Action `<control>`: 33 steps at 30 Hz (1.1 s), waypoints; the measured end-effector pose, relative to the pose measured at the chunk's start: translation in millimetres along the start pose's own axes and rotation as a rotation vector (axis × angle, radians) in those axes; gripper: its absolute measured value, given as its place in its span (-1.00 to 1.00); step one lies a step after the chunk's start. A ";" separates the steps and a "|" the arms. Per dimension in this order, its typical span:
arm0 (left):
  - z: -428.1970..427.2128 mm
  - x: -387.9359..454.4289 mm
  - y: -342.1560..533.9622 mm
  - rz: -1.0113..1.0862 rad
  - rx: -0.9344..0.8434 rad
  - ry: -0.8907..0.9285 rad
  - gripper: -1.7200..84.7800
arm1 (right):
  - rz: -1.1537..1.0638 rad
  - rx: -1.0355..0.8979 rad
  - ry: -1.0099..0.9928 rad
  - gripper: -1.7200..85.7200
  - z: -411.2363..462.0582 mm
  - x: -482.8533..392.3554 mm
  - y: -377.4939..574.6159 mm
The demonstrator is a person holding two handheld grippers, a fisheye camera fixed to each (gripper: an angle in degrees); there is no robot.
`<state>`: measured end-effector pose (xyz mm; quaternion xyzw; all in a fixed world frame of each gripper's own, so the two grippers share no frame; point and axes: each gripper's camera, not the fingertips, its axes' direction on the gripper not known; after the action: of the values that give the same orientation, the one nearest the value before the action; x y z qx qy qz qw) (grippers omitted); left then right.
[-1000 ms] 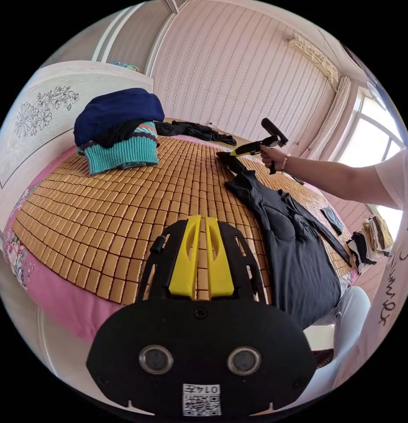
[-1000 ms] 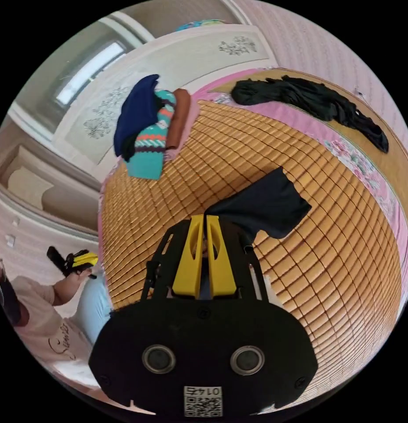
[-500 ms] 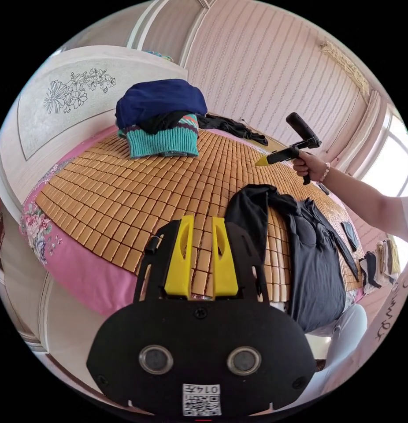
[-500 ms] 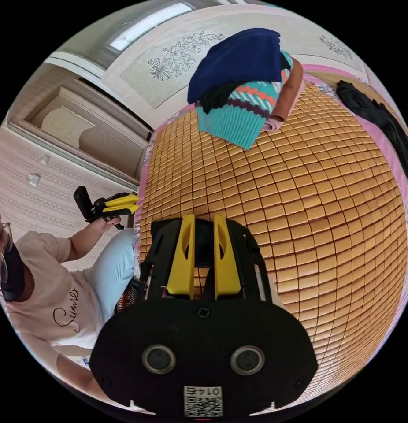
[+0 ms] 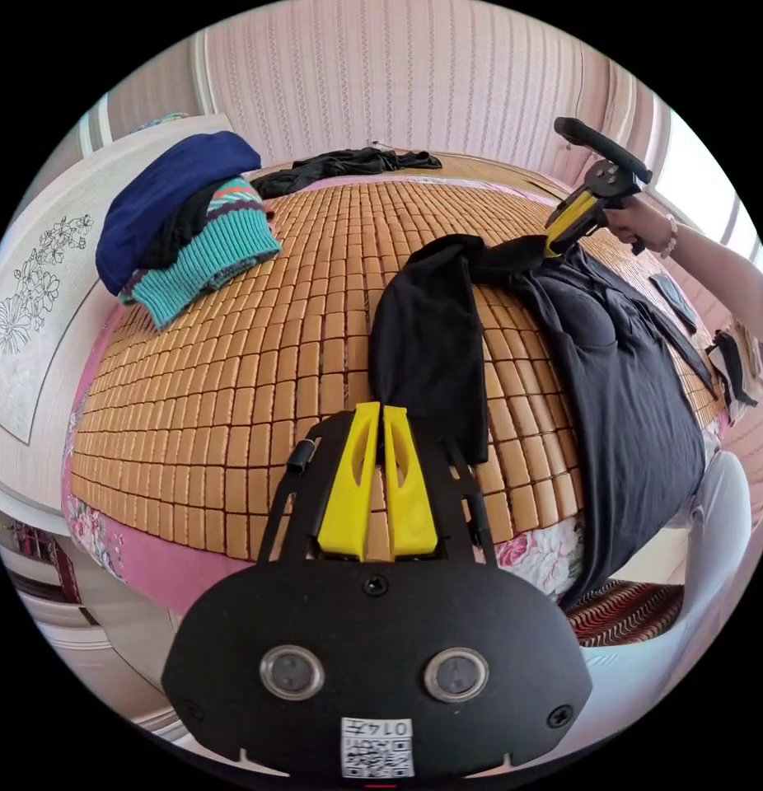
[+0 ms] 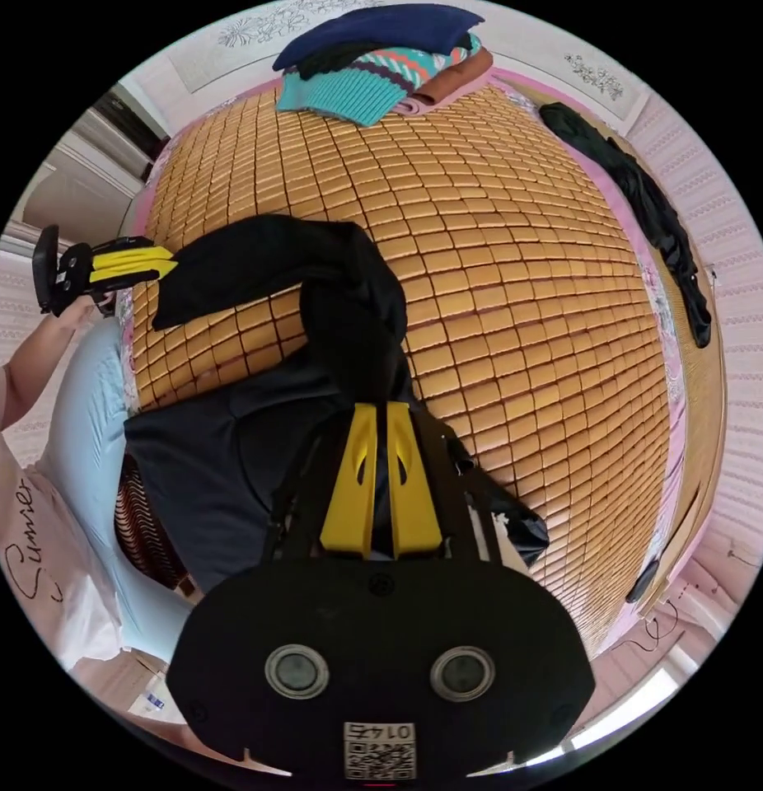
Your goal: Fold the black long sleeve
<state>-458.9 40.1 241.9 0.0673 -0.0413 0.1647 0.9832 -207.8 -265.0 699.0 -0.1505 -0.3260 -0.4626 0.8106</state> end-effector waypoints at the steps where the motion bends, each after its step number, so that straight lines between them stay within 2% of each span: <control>1: -12.4 -6.5 1.6 -0.008 0.013 0.006 -0.98 | 0.013 0.024 -0.002 -0.95 -5.6 3.1 -0.1; 5: -64.0 -39.2 13.7 -0.078 0.049 -0.050 -0.98 | 0.082 0.128 0.024 -0.97 -35.8 28.2 -3.7; 11: -101.3 -80.0 22.4 -0.110 -0.013 -0.207 -0.98 | 0.099 0.104 -0.022 -0.97 -29.3 46.9 -22.8; 18: -63.6 -150.5 18.7 -0.217 -0.070 -0.163 -0.98 | 0.214 0.055 -0.064 -0.90 8.6 70.0 -49.9; 22: -28.8 -201.7 31.9 -0.450 -0.088 -0.117 -0.98 | 0.364 0.147 -0.046 -0.76 -0.2 82.2 -44.5; 25: -33.3 -212.3 38.0 -0.504 -0.073 -0.152 -0.95 | 0.237 0.233 -0.150 -0.73 -20.9 61.1 -38.4; 27: -36.5 -211.7 42.0 -0.519 -0.061 -0.123 -0.90 | 0.130 0.156 -0.059 -0.73 -19.9 37.1 -40.4; 30: -30.5 -201.6 47.8 -0.534 -0.056 -0.041 -0.83 | 0.121 0.096 0.044 -0.71 -4.8 26.1 -42.2; 33: -4.3 -186.6 50.2 -0.520 -0.126 -0.006 -0.82 | 0.171 0.083 -0.026 -0.76 4.2 34.3 -38.4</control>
<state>-651.0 28.3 224.3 0.0149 -0.0356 -0.0965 0.9946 -229.6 -305.2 722.8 -0.1500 -0.3412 -0.3758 0.8484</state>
